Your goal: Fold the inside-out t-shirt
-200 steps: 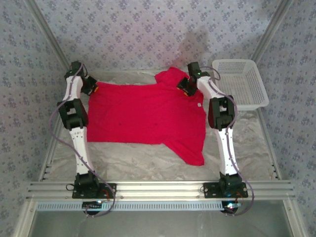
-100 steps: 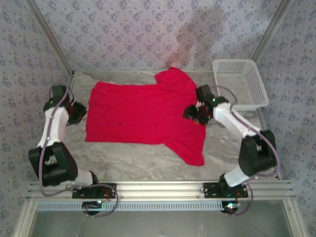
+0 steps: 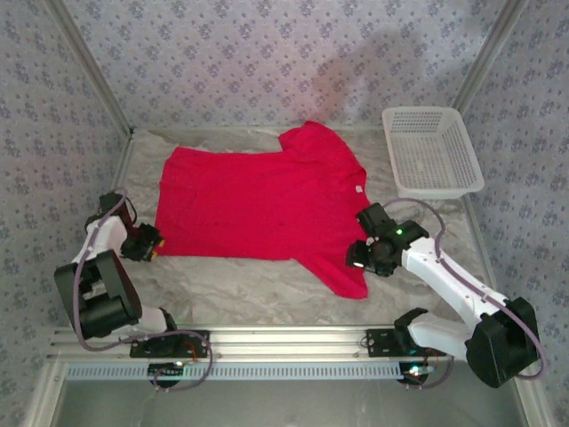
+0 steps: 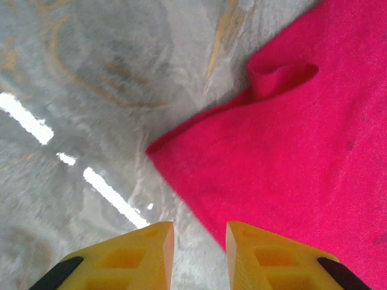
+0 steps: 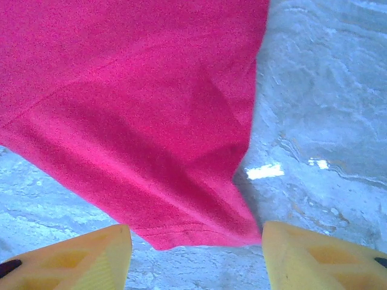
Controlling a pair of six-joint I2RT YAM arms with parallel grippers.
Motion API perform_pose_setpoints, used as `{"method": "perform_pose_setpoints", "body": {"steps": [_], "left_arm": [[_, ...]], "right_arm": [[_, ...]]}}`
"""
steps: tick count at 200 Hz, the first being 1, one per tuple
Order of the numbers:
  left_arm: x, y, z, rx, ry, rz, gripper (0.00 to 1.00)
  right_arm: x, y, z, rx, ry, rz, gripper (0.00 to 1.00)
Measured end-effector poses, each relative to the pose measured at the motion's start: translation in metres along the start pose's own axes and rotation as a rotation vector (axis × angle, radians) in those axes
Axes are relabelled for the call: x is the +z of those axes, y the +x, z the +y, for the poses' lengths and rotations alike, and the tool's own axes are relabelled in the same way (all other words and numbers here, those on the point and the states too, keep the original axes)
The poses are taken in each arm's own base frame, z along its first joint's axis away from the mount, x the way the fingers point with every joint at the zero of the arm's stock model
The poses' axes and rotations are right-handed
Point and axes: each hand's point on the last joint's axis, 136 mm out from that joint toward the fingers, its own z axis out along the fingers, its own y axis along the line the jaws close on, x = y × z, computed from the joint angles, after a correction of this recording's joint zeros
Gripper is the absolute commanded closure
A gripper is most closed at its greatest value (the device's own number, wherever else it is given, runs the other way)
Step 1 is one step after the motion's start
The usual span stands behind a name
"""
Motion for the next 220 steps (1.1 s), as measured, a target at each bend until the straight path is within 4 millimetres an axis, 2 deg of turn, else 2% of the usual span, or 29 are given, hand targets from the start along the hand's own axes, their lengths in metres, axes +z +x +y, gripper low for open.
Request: {"method": "perform_pose_setpoints", "body": {"steps": [30, 69, 93, 102, 116, 140, 172, 202, 220], "left_arm": [[0.017, -0.007, -0.002, -0.006, -0.003, 0.010, 0.73], [0.035, -0.012, -0.002, -0.021, -0.009, 0.024, 0.89], [0.034, -0.014, -0.004, -0.013, -0.002, 0.016, 0.92], [0.034, -0.015, -0.004, -0.009, -0.002, 0.013, 0.88], [0.032, -0.015, -0.003, 0.006, -0.009, 0.007, 0.71], [0.022, -0.016, 0.000, 0.006, -0.023, -0.022, 0.59], [0.007, -0.018, -0.003, 0.017, -0.008, -0.064, 0.59], [0.012, -0.016, 0.001, 0.013, -0.022, -0.052, 0.62], [0.021, -0.013, 0.006, 0.005, -0.038, -0.031, 0.70]], "right_arm": [[0.001, 0.006, -0.006, 0.004, 0.026, 0.024, 0.38], [0.002, 0.013, -0.011, 0.006, 0.043, 0.049, 0.37], [0.011, 0.022, -0.017, 0.011, 0.065, 0.088, 0.37], [0.015, 0.026, -0.020, 0.011, 0.075, 0.109, 0.37], [0.020, 0.034, -0.022, 0.010, 0.087, 0.143, 0.36], [0.026, 0.043, -0.024, 0.001, 0.106, 0.180, 0.36], [0.029, 0.045, -0.021, 0.004, 0.104, 0.199, 0.36], [0.033, 0.046, -0.019, 0.005, 0.100, 0.212, 0.36], [0.033, 0.046, -0.019, 0.006, 0.097, 0.217, 0.35]]}}
